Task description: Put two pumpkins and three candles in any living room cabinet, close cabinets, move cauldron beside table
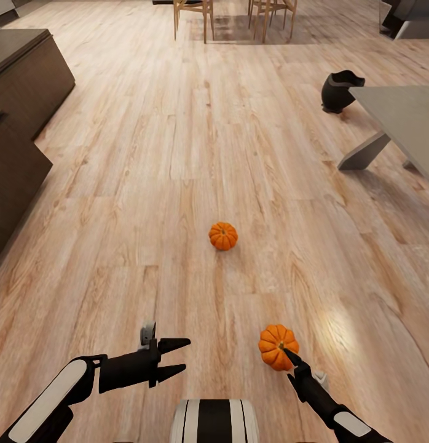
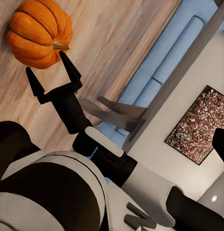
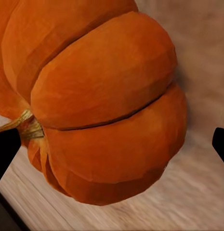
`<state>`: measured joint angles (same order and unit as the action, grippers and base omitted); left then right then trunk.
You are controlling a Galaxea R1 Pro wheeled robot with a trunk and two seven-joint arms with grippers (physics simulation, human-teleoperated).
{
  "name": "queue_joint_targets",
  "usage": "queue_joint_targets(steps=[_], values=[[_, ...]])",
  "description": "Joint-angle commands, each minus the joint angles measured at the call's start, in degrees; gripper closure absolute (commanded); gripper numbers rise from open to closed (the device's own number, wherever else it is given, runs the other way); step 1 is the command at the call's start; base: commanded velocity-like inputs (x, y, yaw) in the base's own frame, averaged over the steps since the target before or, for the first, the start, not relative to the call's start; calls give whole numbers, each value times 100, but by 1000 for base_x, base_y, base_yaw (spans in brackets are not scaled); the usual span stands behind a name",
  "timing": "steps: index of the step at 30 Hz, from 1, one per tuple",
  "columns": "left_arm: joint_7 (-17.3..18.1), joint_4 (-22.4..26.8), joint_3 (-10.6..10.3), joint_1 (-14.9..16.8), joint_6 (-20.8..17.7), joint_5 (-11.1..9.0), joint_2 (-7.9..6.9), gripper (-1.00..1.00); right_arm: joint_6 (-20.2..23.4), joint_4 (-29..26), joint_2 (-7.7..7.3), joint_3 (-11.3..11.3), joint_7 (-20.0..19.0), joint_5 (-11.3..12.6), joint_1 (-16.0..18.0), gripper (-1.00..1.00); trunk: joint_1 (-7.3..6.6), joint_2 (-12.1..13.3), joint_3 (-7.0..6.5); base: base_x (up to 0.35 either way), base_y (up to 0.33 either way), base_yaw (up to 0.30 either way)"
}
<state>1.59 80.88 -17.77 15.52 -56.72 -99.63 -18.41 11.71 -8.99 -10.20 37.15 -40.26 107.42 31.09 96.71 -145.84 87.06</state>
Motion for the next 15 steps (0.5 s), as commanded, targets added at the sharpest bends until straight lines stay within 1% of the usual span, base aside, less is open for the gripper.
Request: queue_joint_targets(steps=[1,7,15], values=[[17,-1,-7,3,-5,5,-4,-100,42,2,-3,27,-16,60,3,-100,-1,-1,3,38,18,0],[17,2,-7,2,-5,5,-3,-100,42,2,-1,29,-16,61,3,-100,-1,-1,3,101,91,0],[17,-2,-7,1,-5,5,-4,-100,42,2,-1,29,-12,59,3,-100,-1,-1,3,10,8,0]])
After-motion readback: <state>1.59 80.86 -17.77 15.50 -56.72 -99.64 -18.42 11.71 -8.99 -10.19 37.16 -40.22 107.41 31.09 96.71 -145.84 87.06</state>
